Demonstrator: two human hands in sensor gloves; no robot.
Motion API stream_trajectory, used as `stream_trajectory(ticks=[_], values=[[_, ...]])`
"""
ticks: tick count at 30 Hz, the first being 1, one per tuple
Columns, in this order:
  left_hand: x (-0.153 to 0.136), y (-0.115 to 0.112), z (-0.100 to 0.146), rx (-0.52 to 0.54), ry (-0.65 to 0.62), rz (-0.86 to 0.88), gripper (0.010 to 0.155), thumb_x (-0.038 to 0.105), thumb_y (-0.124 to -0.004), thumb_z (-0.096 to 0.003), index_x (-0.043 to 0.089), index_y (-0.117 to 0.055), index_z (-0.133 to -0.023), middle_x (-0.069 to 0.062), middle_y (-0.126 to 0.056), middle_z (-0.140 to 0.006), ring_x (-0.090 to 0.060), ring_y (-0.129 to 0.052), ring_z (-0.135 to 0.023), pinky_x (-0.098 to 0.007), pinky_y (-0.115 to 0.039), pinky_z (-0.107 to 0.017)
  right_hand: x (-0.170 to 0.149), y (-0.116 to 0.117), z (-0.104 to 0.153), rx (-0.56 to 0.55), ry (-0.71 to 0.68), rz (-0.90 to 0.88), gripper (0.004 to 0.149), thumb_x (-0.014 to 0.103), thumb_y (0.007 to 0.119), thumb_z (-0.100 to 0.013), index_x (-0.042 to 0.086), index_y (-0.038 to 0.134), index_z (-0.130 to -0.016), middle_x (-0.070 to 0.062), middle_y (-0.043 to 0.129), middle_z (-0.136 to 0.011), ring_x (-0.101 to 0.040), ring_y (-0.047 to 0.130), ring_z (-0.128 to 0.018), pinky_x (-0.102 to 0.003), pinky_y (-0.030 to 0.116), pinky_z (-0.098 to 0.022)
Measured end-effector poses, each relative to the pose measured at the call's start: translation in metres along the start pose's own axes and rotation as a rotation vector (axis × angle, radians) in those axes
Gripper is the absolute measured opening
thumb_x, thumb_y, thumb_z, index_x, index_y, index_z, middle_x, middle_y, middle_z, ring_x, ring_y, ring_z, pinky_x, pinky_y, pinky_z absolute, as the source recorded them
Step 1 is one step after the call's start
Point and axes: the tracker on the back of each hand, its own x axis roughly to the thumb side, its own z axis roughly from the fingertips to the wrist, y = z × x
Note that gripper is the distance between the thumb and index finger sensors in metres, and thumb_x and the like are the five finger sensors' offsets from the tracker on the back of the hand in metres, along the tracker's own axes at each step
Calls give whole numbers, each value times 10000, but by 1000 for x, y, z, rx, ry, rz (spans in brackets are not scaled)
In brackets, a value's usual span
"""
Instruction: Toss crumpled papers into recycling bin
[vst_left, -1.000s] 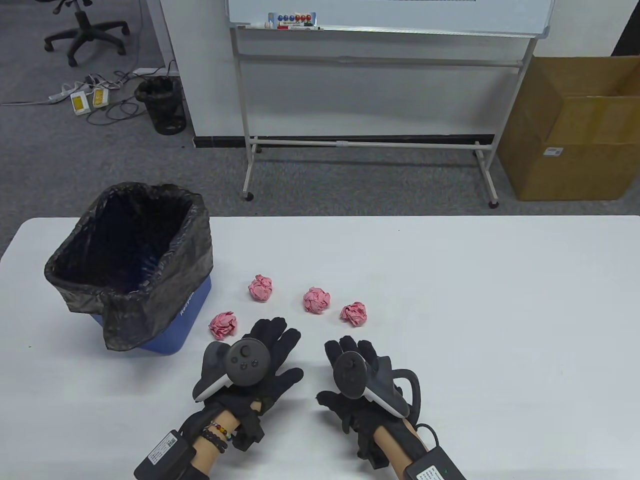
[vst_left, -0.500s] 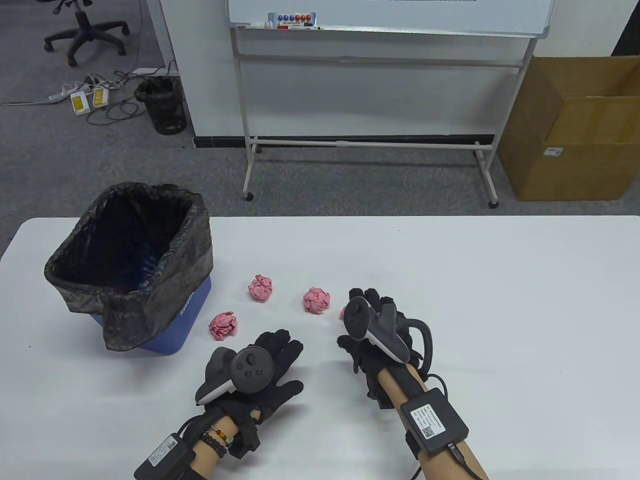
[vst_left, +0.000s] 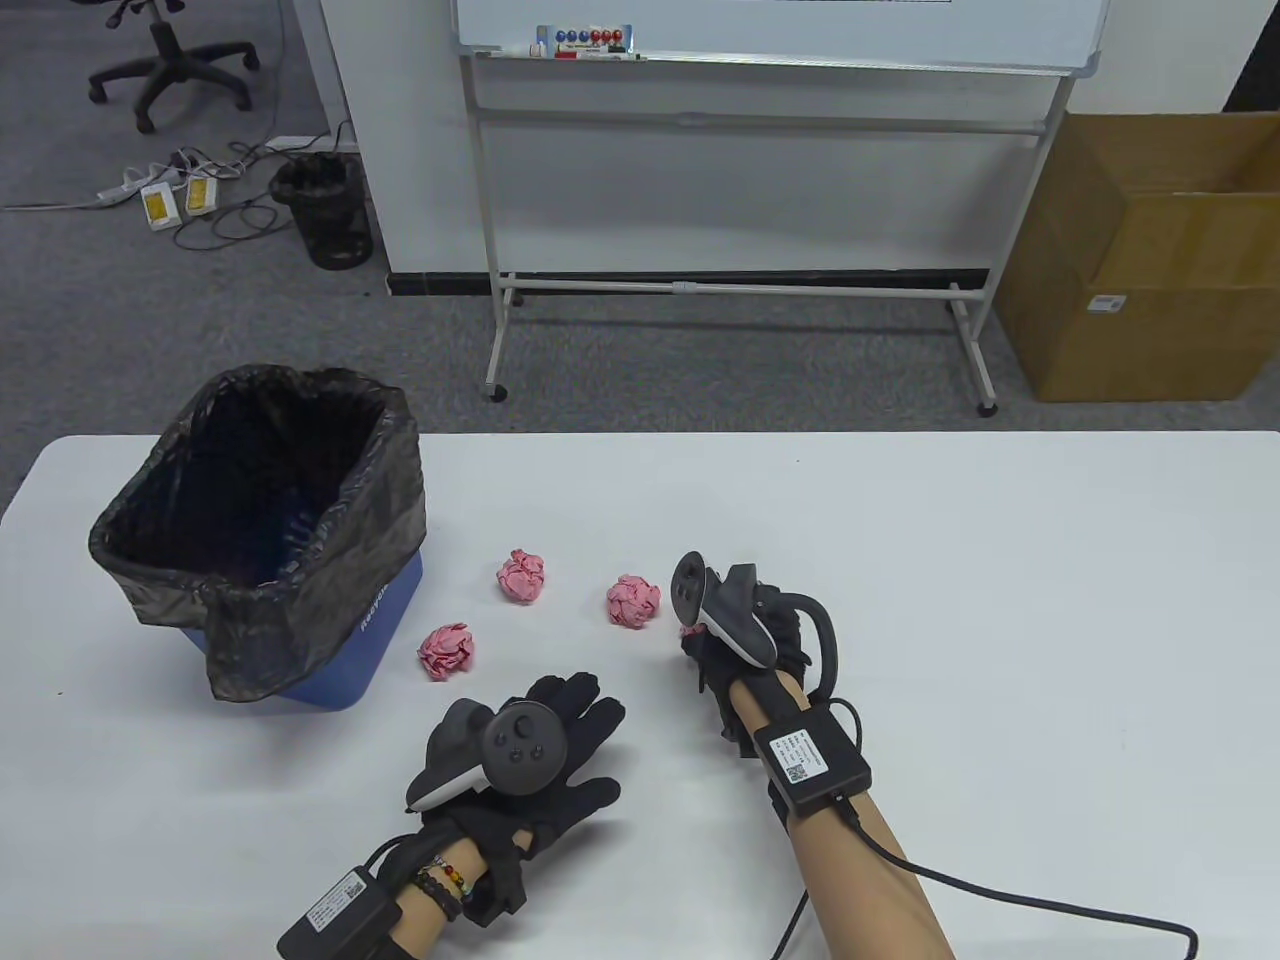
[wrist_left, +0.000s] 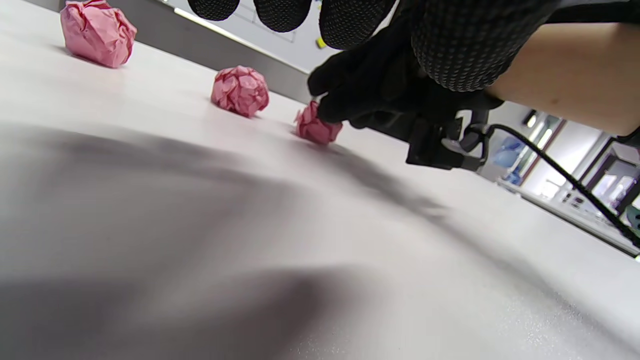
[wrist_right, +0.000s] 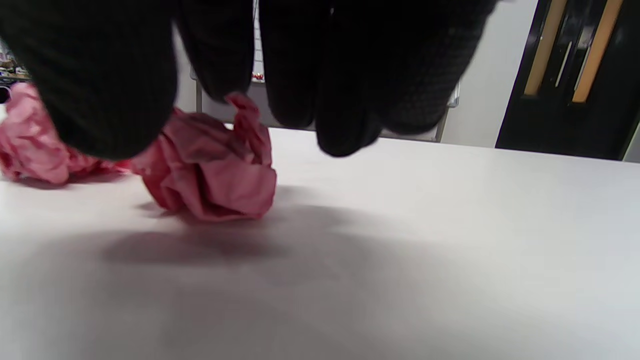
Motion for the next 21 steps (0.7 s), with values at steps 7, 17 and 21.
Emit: stream_trajectory(ticks=[7,17,21], values=[[-3,0,0,-1,8,7,754,523,-736,-484,217,-484,-1125,-155,-355,-1232,-500,-358,-1102,-701,-368,-728,3,5,-5,-12,12,-22,601,428,976,-279,342,842,-858,17,928,-875,-176,1071,-622,-272,917,-420],[-8,2,0,23,19,33,747,518,-737,-483,205,-501,-1119,-158,-387,-1226,-491,-399,-1100,-692,-400,-733,-2,-9,3,-69,13,-49,529,385,1008,-259,318,920,-776,-3,1012,-777,-153,1142,-520,-219,979,-343],[-9,3,1,26,19,51,754,519,-738,-483,197,-493,-1120,-167,-392,-1224,-494,-418,-1098,-690,-420,-732,-9,-23,18,-66,-12,-70,536,386,1008,-258,314,918,-781,-3,1011,-781,-154,1142,-519,-219,979,-341]])
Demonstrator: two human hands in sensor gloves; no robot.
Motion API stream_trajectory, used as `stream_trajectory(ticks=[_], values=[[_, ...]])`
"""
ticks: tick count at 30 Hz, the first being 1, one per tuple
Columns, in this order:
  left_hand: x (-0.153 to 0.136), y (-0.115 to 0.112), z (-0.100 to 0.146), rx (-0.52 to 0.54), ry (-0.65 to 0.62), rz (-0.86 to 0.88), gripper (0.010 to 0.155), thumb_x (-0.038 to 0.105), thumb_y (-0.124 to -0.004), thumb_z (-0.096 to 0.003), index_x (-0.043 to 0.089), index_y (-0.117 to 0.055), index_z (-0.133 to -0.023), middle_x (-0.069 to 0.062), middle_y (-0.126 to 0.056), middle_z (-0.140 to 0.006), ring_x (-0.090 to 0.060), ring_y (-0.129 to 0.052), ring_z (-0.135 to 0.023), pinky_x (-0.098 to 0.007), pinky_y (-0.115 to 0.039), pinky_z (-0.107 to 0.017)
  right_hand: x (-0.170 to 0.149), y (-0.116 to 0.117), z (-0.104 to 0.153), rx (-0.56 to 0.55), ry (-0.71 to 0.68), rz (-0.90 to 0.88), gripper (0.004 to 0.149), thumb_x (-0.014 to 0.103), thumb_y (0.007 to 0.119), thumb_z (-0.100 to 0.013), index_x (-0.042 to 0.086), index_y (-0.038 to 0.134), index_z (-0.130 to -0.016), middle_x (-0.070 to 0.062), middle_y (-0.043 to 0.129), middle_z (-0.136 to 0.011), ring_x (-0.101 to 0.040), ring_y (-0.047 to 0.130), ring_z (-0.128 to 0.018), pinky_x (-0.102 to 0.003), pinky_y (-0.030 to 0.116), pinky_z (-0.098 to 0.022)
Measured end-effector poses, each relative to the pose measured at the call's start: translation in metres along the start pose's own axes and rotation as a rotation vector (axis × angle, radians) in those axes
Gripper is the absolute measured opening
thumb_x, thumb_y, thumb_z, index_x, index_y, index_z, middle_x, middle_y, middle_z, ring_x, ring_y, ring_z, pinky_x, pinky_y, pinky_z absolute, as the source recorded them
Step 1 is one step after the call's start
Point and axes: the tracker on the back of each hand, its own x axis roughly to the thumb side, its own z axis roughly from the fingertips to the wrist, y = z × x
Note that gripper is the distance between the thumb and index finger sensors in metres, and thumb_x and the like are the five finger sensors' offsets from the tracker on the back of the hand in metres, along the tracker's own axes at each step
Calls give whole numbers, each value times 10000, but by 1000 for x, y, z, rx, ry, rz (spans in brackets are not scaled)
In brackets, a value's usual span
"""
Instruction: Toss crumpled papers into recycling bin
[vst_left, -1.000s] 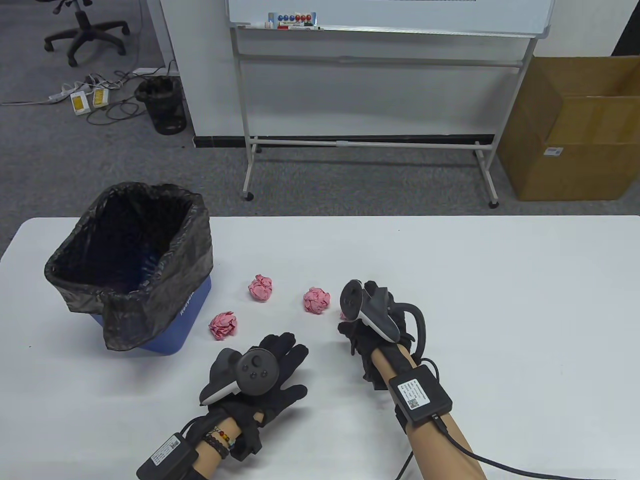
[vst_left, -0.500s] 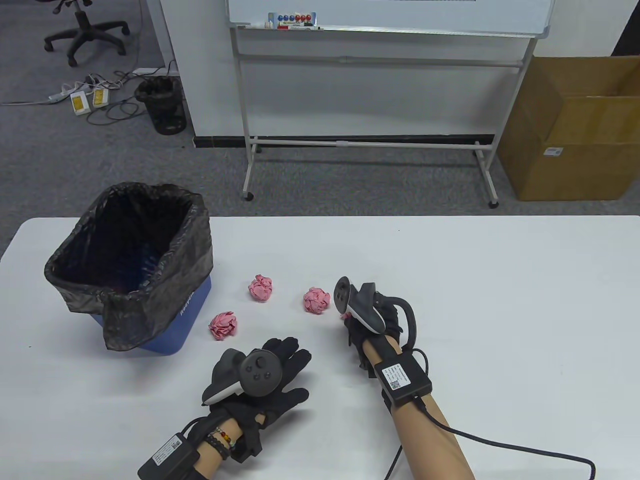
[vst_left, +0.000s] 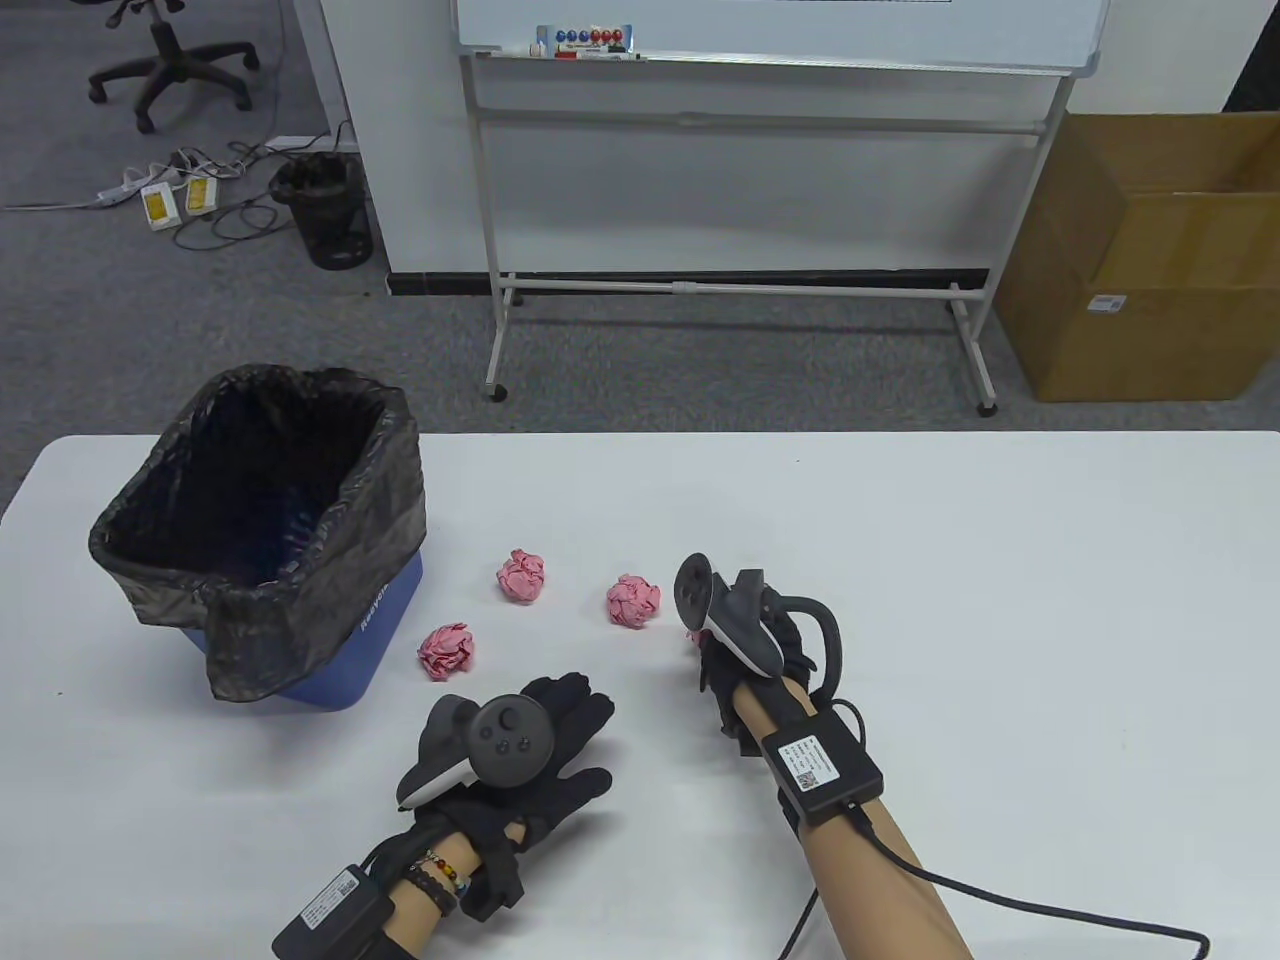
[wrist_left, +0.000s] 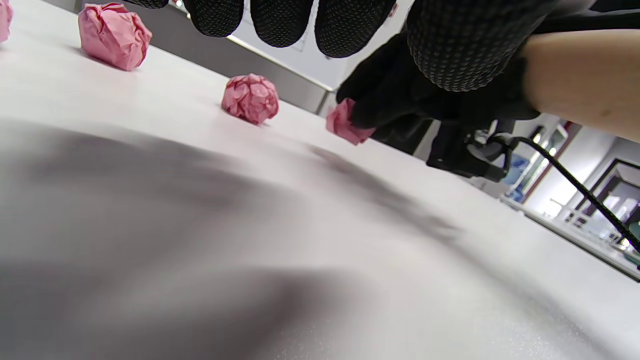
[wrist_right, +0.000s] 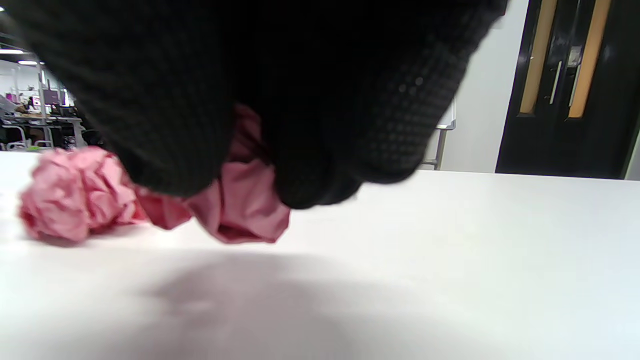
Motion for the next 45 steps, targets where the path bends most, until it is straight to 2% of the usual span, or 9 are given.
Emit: stream_trajectory(ticks=[5,11,17,23,30,33,38,42,45], values=[[-3,2,0,11,4,52,780,525,-737,-482,177,-463,-1124,-199,-404,-1214,-498,-476,-1089,-685,-472,-730,-6,-19,23,-9,-28,-48,540,389,1009,-257,316,915,-783,2,1011,-782,-151,1140,-521,-219,978,-341],[-13,2,0,4,25,202,843,535,-738,-481,131,-384,-1131,-264,-357,-1198,-499,-568,-1066,-661,-558,-721,-10,-35,54,1,-57,-155,541,396,1013,-250,319,915,-777,22,1013,-777,-140,1129,-524,-235,964,-350],[-24,3,-1,9,28,441,887,575,-737,-468,111,-373,-1130,-277,-381,-1191,-508,-608,-1047,-646,-596,-711,-7,-42,84,28,-129,-272,543,401,1015,-247,319,915,-774,19,1016,-770,-133,1125,-511,-235,961,-344],[-27,4,1,13,6,568,949,638,-741,-443,104,-365,-1131,-286,-401,-1187,-511,-655,-1030,-632,-635,-702,3,-43,107,58,-194,-384,550,399,1015,-246,310,913,-779,9,1014,-770,-137,1125,-504,-226,961,-337],[-28,0,0,-21,-4,709,942,652,-747,-436,118,-405,-1132,-278,-525,-1159,-462,-811,-959,-593,-740,-656,13,-37,118,114,-255,-534,562,406,1020,-237,306,911,-779,4,1020,-758,-126,1136,-486,-208,970,-316],[-27,0,0,-28,-9,725,917,650,-752,-435,134,-446,-1128,-282,-572,-1137,-402,-913,-885,-546,-810,-612,14,-31,119,153,-259,-630,564,400,1023,-235,299,912,-778,-1,1021,-756,-128,1141,-481,-203,975,-310],[-26,0,-1,-14,-31,742,829,596,-789,-438,126,-572,-1086,-242,-765,-1035,-295,-1051,-735,-461,-910,-520,16,-23,120,216,-269,-760,572,387,1025,-233,295,907,-785,-7,1015,-764,-131,1142,-493,-201,978,-317],[-28,2,-2,3,-11,722,773,559,-822,-429,124,-654,-1046,-212,-853,-966,-285,-1079,-704,-451,-934,-499,12,-17,119,277,-253,-837,576,351,1020,-254,297,886,-812,-9,992,-801,-130,1135,-545,-203,980,-352],[-29,3,-2,0,-9,739,748,538,-848,-420,120,-695,-1021,-210,-889,-934,-286,-1098,-683,-449,-949,-484,10,-14,121,281,-268,-848,571,345,1003,-273,294,874,-827,-12,973,-826,-147,1120,-591,-226,971,-387]])
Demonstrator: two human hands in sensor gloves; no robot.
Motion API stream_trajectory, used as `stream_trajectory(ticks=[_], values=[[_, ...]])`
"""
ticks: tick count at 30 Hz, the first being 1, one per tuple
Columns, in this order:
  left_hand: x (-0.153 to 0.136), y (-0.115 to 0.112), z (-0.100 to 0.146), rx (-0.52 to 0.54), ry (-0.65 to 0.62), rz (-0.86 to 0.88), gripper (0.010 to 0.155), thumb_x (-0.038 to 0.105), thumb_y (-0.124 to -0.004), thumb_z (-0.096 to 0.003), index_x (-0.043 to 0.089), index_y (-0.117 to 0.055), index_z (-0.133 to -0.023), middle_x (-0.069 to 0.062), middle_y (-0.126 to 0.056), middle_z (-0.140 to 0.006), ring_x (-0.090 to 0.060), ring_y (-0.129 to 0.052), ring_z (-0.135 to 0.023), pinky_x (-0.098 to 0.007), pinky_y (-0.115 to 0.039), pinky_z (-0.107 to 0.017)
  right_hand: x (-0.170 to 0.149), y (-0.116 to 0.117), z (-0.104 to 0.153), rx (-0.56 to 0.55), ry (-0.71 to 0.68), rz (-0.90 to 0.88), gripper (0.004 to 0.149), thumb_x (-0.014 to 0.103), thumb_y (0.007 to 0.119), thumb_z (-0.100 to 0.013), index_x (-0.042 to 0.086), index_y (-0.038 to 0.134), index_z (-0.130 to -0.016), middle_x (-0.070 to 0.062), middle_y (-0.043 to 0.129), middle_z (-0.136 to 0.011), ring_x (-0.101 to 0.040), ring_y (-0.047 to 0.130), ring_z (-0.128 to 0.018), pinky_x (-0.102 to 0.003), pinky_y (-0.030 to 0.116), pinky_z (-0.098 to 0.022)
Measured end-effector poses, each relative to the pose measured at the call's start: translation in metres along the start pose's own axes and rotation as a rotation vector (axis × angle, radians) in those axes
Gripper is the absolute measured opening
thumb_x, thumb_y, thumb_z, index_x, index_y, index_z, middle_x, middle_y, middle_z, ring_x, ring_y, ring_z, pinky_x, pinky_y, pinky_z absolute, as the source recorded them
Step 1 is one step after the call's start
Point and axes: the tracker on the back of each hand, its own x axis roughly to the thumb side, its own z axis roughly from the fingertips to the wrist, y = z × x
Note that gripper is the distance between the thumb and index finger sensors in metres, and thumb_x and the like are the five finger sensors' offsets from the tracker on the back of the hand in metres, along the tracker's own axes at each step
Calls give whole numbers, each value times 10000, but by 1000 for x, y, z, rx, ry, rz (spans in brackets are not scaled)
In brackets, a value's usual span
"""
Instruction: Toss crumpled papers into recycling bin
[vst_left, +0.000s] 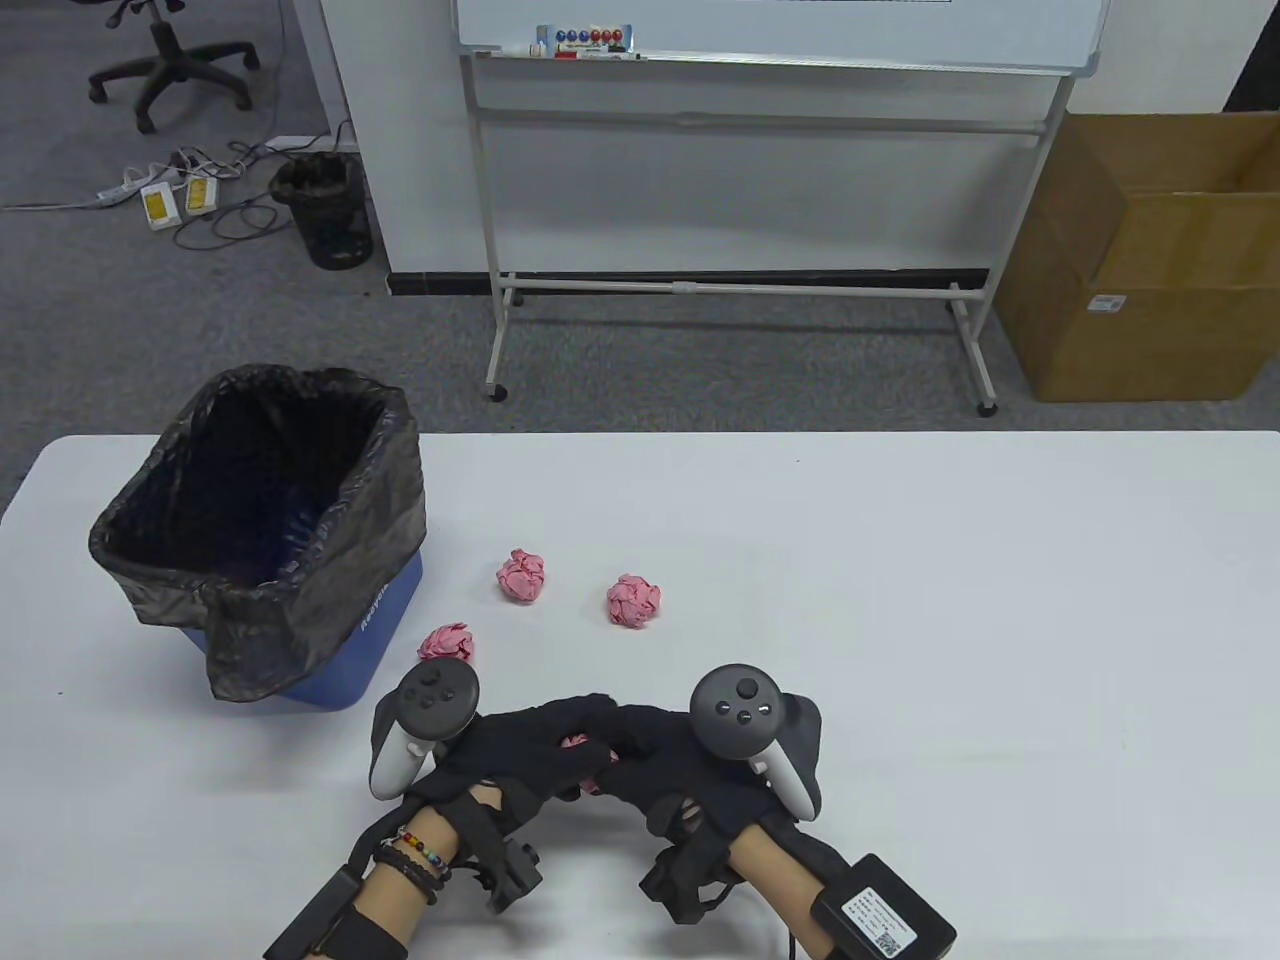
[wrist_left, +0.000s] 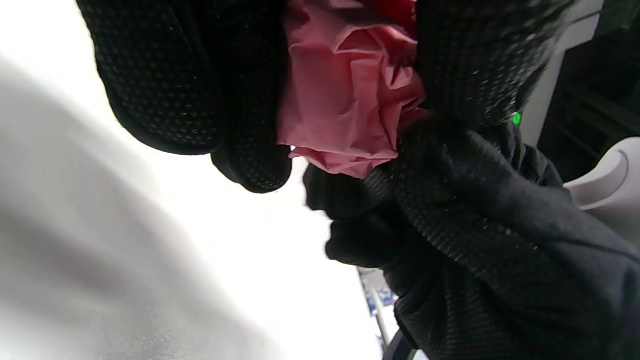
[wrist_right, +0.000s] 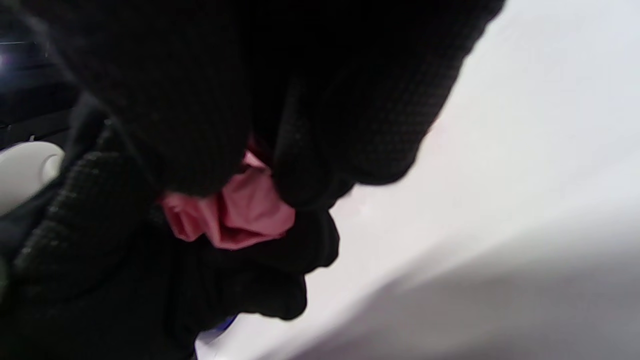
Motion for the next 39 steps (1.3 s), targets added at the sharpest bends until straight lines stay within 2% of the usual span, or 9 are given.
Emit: stream_trajectory(ticks=[6,10,14,22,27,34,38,39], values=[[4,-1,2,16,27,-114,739,535,-848,-420,88,-726,-997,-221,-914,-913,-287,-1117,-667,-447,-962,-475,-6,6,3,23,-40,61,651,446,977,-269,302,819,-885,-5,904,-915,-210,1044,-733,-323,911,-492],[9,5,8,38,70,-231,725,531,-851,-417,87,-754,-982,-228,-913,-915,-292,-1117,-675,-452,-962,-477,-12,8,6,39,-54,117,744,520,912,-288,274,728,-966,-35,803,-1008,-274,942,-861,-404,838,-579],[16,13,14,59,93,-323,712,531,-853,-417,97,-770,-975,-226,-915,-916,-293,-1115,-680,-453,-961,-481,-18,8,11,31,-29,289,811,561,880,-295,269,658,-1018,-51,712,-1080,-343,834,-957,-478,759,-642],[30,27,13,107,111,-369,706,525,-853,-421,96,-772,-976,-233,-905,-927,-312,-1102,-699,-467,-948,-493,-22,14,22,-8,-60,594,902,620,832,-290,313,500,-1071,-38,505,-1172,-380,598,-1086,-529,616,-732],[64,53,11,205,109,-414,709,511,-853,-428,106,-745,-999,-234,-868,-963,-324,-1068,-748,-482,-918,-528,-24,17,23,9,-39,724,941,656,796,-287,344,402,-1083,-26,374,-1199,-385,482,-1121,-547,551,-759],[118,109,9,398,52,-494,691,503,-850,-434,143,-735,-1012,-209,-827,-1005,-320,-1031,-800,-486,-889,-567,-29,7,21,17,8,691,950,660,787,-290,346,371,-1085,-19,338,-1202,-388,433,-1129,-561,518,-767],[145,147,17,627,15,-506,675,497,-850,-437,172,-731,-1017,-183,-807,-1027,-314,-1008,-830,-481,-875,-586,-31,0,22,6,17,662,945,656,788,-292,341,383,-1085,-13,350,-1201,-386,447,-1128,-561,524,-764],[153,159,23,712,21,-540,671,498,-851,-436,178,-734,-1015,-170,-810,-1027,-307,-1009,-830,-477,-876,-589,-31,-1,22,2,16,654,944,656,789,-292,341,385,-1085,-11,353,-1201,-387,450,-1126,-561,524,-765]])
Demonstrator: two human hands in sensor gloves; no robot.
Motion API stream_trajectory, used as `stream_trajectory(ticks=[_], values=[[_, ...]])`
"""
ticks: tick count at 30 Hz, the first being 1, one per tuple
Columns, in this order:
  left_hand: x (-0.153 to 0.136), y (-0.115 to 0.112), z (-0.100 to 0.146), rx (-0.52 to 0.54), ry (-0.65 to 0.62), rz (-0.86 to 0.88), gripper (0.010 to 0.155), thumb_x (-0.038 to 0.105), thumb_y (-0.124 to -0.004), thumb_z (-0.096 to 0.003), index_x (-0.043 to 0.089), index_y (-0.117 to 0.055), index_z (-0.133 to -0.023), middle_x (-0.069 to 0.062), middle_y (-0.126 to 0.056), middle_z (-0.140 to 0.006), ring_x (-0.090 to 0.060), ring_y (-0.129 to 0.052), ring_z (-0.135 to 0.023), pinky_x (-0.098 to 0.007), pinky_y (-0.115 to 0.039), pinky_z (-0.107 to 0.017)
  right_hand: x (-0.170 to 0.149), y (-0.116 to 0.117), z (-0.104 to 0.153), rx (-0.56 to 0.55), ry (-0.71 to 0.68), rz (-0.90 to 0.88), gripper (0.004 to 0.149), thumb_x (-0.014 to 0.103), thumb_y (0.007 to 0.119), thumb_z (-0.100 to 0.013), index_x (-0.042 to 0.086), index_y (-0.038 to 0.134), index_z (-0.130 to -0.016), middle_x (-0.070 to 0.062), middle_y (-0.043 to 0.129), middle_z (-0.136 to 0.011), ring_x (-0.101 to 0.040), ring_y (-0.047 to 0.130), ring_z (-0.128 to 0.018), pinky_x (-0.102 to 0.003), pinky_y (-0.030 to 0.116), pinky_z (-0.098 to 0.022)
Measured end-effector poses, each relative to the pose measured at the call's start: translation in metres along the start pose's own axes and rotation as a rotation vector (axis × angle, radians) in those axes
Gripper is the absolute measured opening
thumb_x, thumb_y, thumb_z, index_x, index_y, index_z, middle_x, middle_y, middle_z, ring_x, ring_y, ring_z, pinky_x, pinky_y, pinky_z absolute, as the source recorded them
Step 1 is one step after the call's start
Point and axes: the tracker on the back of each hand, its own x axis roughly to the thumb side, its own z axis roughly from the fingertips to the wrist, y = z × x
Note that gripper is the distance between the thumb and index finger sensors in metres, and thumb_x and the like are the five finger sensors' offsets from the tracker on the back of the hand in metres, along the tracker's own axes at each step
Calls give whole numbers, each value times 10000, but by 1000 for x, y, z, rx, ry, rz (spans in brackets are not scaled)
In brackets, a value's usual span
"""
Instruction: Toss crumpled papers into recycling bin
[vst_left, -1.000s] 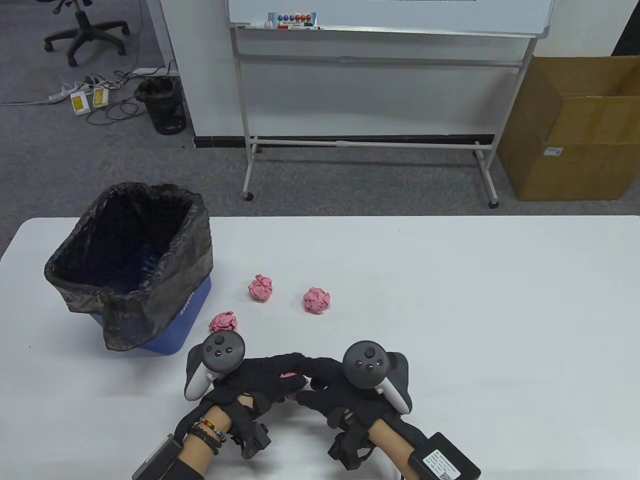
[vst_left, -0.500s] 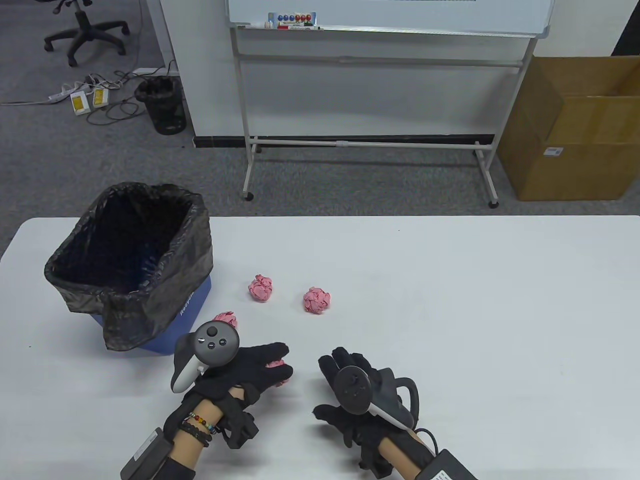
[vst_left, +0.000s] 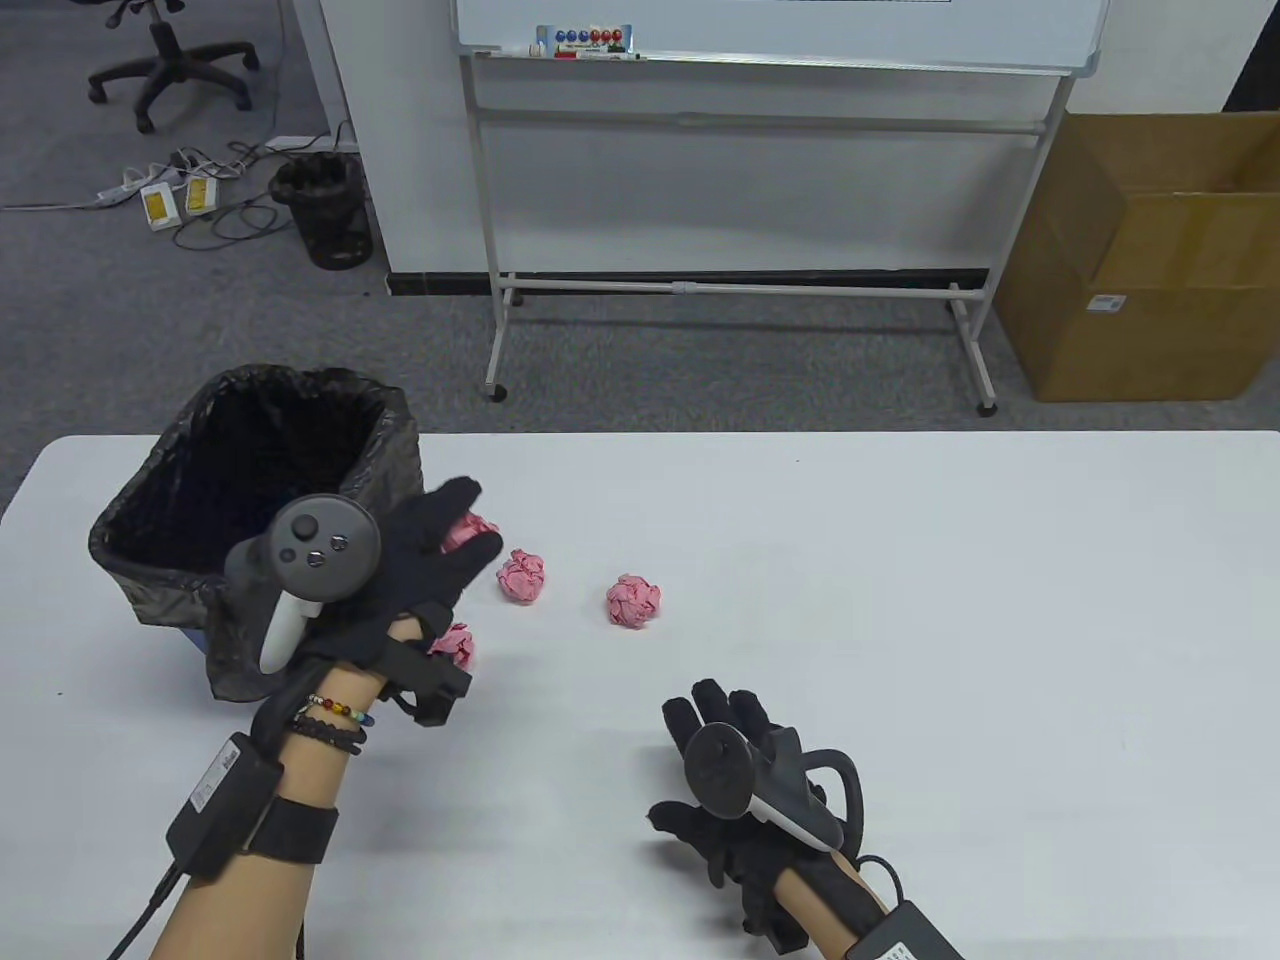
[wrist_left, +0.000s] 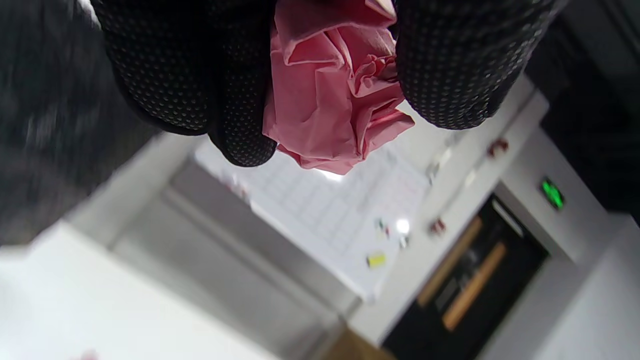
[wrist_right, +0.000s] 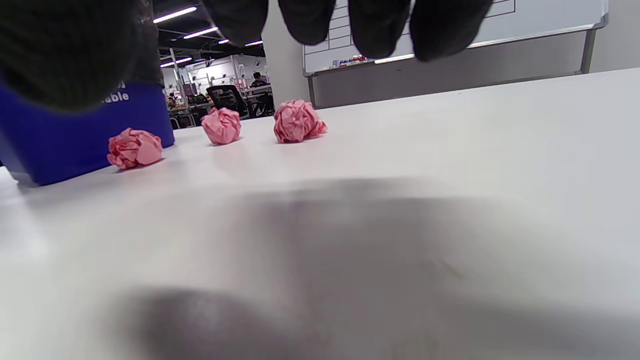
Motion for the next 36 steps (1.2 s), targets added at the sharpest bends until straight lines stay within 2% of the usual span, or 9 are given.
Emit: stream_trajectory(ticks=[5,9,10,12,15,18,22,30,36], values=[[-11,44,-12,206,115,-206,646,493,-860,-433,202,-754,-999,-126,-831,-1018,-284,-1012,-826,-463,-877,-597,0,-3,1,-8,-7,-11,937,653,789,-294,339,397,-1085,11,378,-1199,-384,455,-1126,-561,525,-764],[-34,62,-14,315,222,-338,654,512,-852,-434,226,-736,-1011,-93,-818,-1038,-268,-999,-847,-459,-870,-608,1,-3,1,-12,-16,-13,935,653,790,-295,340,399,-1085,18,386,-1199,-385,456,-1127,-560,526,-764],[-38,62,-15,306,235,-342,692,519,-850,-434,215,-703,-1038,-113,-784,-1072,-301,-958,-886,-487,-845,-619,1,-2,0,-12,-16,-13,934,654,789,-294,343,400,-1084,22,391,-1198,-383,460,-1126,-560,526,-764],[-51,61,-18,188,308,-350,868,611,-805,-423,209,-501,-1129,-157,-501,-1218,-530,-684,-1030,-630,-682,-693,1,-2,0,-15,-17,-13,928,653,790,-295,347,406,-1083,31,397,-1198,-387,462,-1125,-561,528,-763],[-51,57,-13,185,274,-344,913,641,-789,-420,205,-448,-1147,-172,-383,-1244,-586,-528,-1064,-691,-559,-717,1,-3,0,-16,-14,-11,931,653,790,-294,345,407,-1084,31,401,-1197,-385,463,-1126,-561,529,-763],[-36,49,-10,138,232,-352,883,624,-781,-439,205,-457,-1146,-168,-381,-1244,-559,-471,-1086,-699,-517,-726,1,-2,0,-18,-11,-15,928,653,791,-294,344,411,-1083,29,404,-1197,-387,466,-1124,-560,530,-762],[-12,29,-4,131,95,-295,830,597,-781,-451,213,-504,-1132,-157,-415,-1238,-522,-481,-1095,-670,-533,-739,1,-2,0,-13,-10,-8,926,651,790,-297,343,412,-1084,27,410,-1196,-382,471,-1125,-560,531,-763],[36,-27,3,-29,-79,-272,792,572,-790,-456,248,-524,-1128,-148,-417,-1244,-505,-460,-1111,-667,-520,-751,1,0,0,-33,-17,0,921,649,792,-295,341,424,-1081,28,423,-1193,-379,485,-1122,-558,539,-760],[56,-72,3,-139,-141,-292,793,577,-791,-453,261,-521,-1129,-132,-410,-1251,-492,-455,-1121,-663,-516,-760,0,-1,0,-36,-5,-2,921,650,792,-295,340,425,-1081,26,424,-1193,-379,484,-1122,-558,539,-760]])
